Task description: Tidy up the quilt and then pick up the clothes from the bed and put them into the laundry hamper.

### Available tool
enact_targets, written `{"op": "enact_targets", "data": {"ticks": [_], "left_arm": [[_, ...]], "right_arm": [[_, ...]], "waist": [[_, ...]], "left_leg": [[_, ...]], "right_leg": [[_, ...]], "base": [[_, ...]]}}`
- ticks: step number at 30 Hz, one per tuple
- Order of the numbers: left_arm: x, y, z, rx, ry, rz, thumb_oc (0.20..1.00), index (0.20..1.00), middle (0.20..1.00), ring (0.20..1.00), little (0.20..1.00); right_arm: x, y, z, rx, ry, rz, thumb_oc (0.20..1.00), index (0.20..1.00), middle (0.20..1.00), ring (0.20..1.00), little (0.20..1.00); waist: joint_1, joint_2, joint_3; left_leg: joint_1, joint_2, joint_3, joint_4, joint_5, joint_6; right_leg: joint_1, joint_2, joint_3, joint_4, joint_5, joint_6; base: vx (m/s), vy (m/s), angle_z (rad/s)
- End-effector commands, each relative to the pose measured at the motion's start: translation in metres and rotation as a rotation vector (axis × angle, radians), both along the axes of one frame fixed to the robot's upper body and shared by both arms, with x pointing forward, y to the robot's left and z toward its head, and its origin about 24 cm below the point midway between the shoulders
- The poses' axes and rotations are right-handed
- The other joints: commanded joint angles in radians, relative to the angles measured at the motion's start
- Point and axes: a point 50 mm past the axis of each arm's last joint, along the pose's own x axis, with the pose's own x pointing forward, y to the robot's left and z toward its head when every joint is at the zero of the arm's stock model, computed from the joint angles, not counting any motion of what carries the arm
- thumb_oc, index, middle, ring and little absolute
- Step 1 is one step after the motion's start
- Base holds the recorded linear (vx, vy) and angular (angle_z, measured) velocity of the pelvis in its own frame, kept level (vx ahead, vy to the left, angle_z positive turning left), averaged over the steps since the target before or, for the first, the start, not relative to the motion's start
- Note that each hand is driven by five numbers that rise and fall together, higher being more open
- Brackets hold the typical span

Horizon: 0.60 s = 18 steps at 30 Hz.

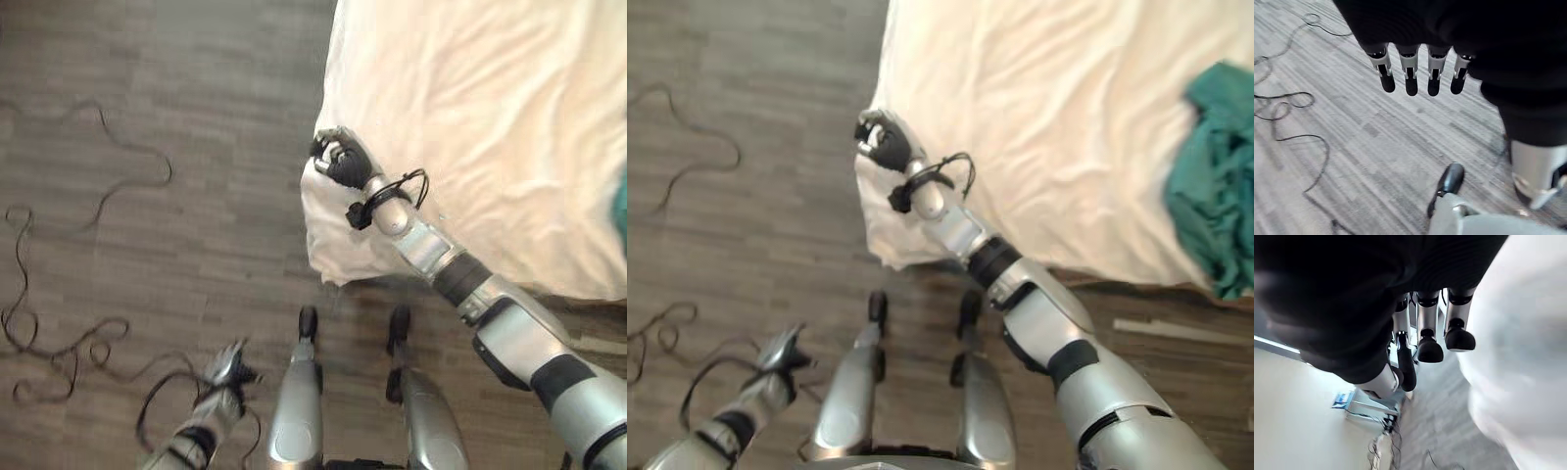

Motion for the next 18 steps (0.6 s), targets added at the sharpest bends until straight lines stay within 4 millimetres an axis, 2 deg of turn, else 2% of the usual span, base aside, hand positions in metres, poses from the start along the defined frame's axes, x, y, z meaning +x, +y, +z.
{"op": "enact_targets", "data": {"ticks": [1,2,3,4,5,6,8,9,12,13,15,16,18], "left_arm": [[-0.004,0.007,-0.001,0.005,-0.032,0.041,1.0,1.0,1.0,1.0,1.0],[-0.004,0.007,-0.001,0.005,-0.031,0.041,1.0,1.0,1.0,1.0,1.0],[-0.004,0.0,-0.003,0.0,-0.031,0.027,1.0,1.0,1.0,1.0,1.0],[-0.005,0.0,-0.003,-0.002,-0.03,0.027,1.0,1.0,1.0,1.0,1.0],[-0.013,-0.006,-0.011,0.001,0.005,0.002,1.0,1.0,1.0,1.0,1.0],[-0.02,-0.008,-0.016,0.004,0.031,-0.004,1.0,1.0,1.0,1.0,1.0],[-0.033,-0.009,-0.026,0.007,0.086,0.003,1.0,1.0,1.0,1.0,1.0],[-0.039,-0.007,-0.03,0.013,0.11,0.014,1.0,1.0,1.0,1.0,1.0],[-0.058,0.003,-0.039,0.037,0.173,0.049,1.0,1.0,1.0,1.0,1.0],[-0.064,0.007,-0.041,0.043,0.19,0.064,1.0,1.0,1.0,1.0,1.0],[-0.072,0.012,-0.043,0.044,0.207,0.091,1.0,1.0,1.0,1.0,1.0],[-0.075,0.015,-0.044,0.041,0.21,0.113,1.0,1.0,1.0,1.0,1.0],[-0.072,0.014,-0.043,0.042,0.201,0.114,1.0,1.0,1.0,1.0,1.0]], "right_arm": [[-0.01,0.008,-0.033,0.042,0.125,0.056,0.2,0.2,0.2,0.2,0.2],[-0.01,0.008,-0.033,0.042,0.125,0.056,0.2,0.2,0.2,0.2,0.2],[-0.023,0.015,-0.062,-0.039,0.186,0.113,0.2,0.2,0.2,0.2,0.2],[-0.023,0.015,-0.063,-0.041,0.188,0.113,0.2,0.2,0.2,0.2,0.2],[-0.047,0.023,-0.101,-0.158,0.271,0.215,0.2,0.2,0.2,0.2,0.2],[-0.059,0.026,-0.116,-0.186,0.307,0.26,0.2,0.2,0.2,0.2,0.2],[-0.08,0.033,-0.123,-0.185,0.311,0.368,0.2,0.2,0.2,0.2,0.2],[-0.088,0.036,-0.12,-0.162,0.302,0.414,0.2,0.2,0.2,0.2,0.2],[-0.1,0.037,-0.081,0.021,0.222,0.527,0.2,0.2,0.2,0.2,0.2],[-0.102,0.035,-0.06,0.099,0.167,0.557,0.2,0.2,0.2,0.2,0.2],[-0.104,0.024,-0.03,0.213,0.075,0.568,0.2,0.2,0.2,0.2,0.2],[-0.102,0.013,-0.003,0.303,-0.028,0.551,0.2,0.2,0.2,0.2,0.2],[-0.099,0.008,0.006,0.325,-0.068,0.521,0.2,0.2,0.2,0.2,0.2]], "waist": [[0.007,-0.004,-0.04],[0.007,-0.004,-0.041],[0.01,-0.004,-0.035],[0.008,-0.003,-0.036],[0.01,-0.006,-0.042],[0.007,-0.005,-0.047],[0.003,-0.011,-0.058],[-0.002,-0.016,-0.071],[-0.025,-0.033,-0.11],[-0.033,-0.036,-0.118],[-0.05,-0.042,-0.13],[-0.066,-0.04,-0.125],[-0.07,-0.039,-0.115]], "left_leg": [[0.0,0.051,-0.02,0.09,-0.058,-0.053],[-0.001,0.051,-0.021,0.091,-0.058,-0.053],[0.002,0.048,-0.027,0.099,-0.066,-0.052],[0.003,0.048,-0.028,0.099,-0.067,-0.052],[0.026,0.051,-0.031,0.092,-0.076,-0.053],[0.042,0.051,-0.03,0.085,-0.079,-0.053],[0.08,0.055,-0.023,0.069,-0.091,-0.053],[0.098,0.053,-0.02,0.054,-0.086,-0.052],[0.162,0.054,0.0,0.022,-0.09,-0.047],[0.188,0.054,0.01,0.014,-0.097,-0.045],[0.206,0.049,0.019,0.005,-0.094,-0.041],[0.208,0.046,0.027,0.015,-0.102,-0.038],[0.201,0.043,0.032,0.035,-0.112,-0.037]], "right_leg": [[-0.035,-0.11,0.084,0.189,-0.201,0.053],[-0.036,-0.11,0.084,0.19,-0.202,0.053],[-0.032,-0.11,0.085,0.194,-0.205,0.053],[-0.031,-0.11,0.085,0.193,-0.206,0.053],[-0.006,-0.112,0.08,0.182,-0.213,0.053],[0.01,-0.113,0.078,0.171,-0.214,0.052],[0.057,-0.112,0.076,0.152,-0.222,0.053],[0.077,-0.11,0.075,0.131,-0.213,0.053],[0.125,-0.104,0.08,0.098,-0.204,0.056],[0.142,-0.1,0.086,0.093,-0.207,0.056],[0.147,-0.099,0.095,0.085,-0.199,0.056],[0.136,-0.098,0.11,0.097,-0.199,0.056],[0.124,-0.099,0.121,0.113,-0.202,0.055]], "base": [[-0.03,0.008,0.21],[0.0,0.0,0.13],[0.0,0.0,0.1],[0.05,-0.006,0.13],[0.06,-0.004,0.11],[0.06,-0.004,0.12],[0.04,-0.006,0.04],[0.07,-0.003,-0.1],[0.09,0.012,-0.22],[0.07,0.022,-0.32],[0.02,0.048,-0.21],[-0.03,0.071,-0.15],[-0.05,0.045,-0.24]]}}
